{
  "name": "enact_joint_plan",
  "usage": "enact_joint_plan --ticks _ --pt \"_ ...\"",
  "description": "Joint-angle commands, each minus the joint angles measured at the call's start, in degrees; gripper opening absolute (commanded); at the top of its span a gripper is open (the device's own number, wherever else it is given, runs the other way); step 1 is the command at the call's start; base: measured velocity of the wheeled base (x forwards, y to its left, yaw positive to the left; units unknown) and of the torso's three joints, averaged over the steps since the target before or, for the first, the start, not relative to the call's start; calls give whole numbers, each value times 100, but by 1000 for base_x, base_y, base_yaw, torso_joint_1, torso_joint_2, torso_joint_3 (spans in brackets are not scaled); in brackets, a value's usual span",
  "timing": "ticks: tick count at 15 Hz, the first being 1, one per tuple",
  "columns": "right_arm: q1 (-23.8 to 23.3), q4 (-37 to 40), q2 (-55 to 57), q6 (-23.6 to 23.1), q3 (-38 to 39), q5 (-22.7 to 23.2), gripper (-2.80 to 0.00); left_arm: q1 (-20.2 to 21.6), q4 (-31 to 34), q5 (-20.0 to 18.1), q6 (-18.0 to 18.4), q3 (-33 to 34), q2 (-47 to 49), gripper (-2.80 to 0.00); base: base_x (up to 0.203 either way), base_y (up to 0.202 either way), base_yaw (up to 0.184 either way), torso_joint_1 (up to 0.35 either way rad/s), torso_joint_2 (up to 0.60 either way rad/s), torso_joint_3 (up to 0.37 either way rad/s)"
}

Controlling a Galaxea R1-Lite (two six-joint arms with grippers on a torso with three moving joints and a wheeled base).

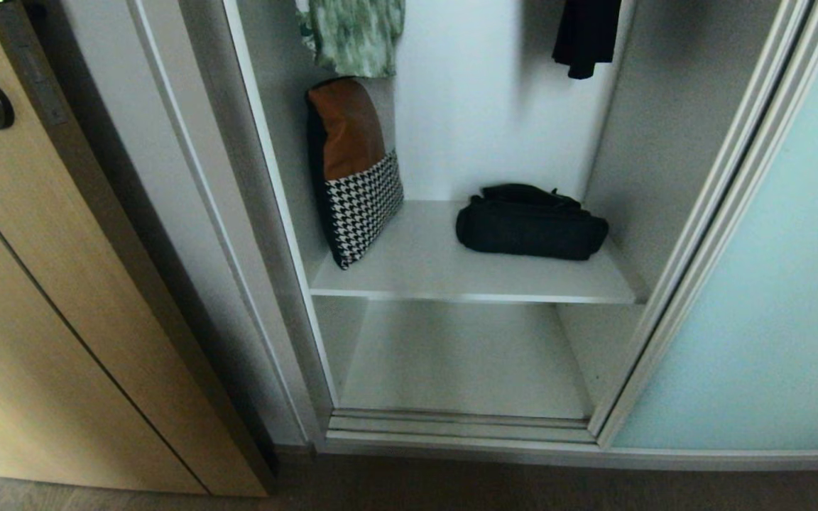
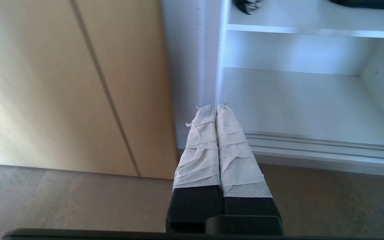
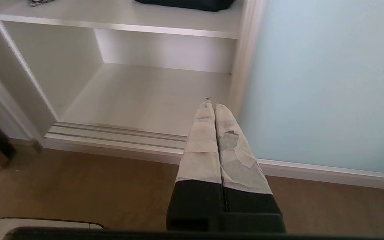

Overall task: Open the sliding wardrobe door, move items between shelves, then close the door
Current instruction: Close the door

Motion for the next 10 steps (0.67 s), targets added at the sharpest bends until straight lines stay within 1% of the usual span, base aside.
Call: enact_joint_plan --ticks 1,3,5,6,8,10 --pt "2 -9 -19 -11 0 0 -280 -1 -4 -2 1 0 8 -280 0 -198 2 3 2 -2" --pt "2 -18 -10 -28 0 -7 -280 -3 -4 -1 1 0 8 -280 0 -197 2 2 -2 2" --pt "11 9 -10 -47 -15 0 -280 6 -4 -2 10 0 8 -280 0 -149 2 0 5 0" --pt "11 50 -3 -55 -33 0 -280 -2 -4 -2 1 0 8 -280 0 -64 4 2 5 0" --pt "11 351 86 -67 -213 -5 -280 -3 -4 -2 1 0 8 -280 0 0 0 0 0 0" --pt "11 822 314 62 -931 55 -280 -3 -4 -2 3 0 8 -280 0 0 0 0 0 0"
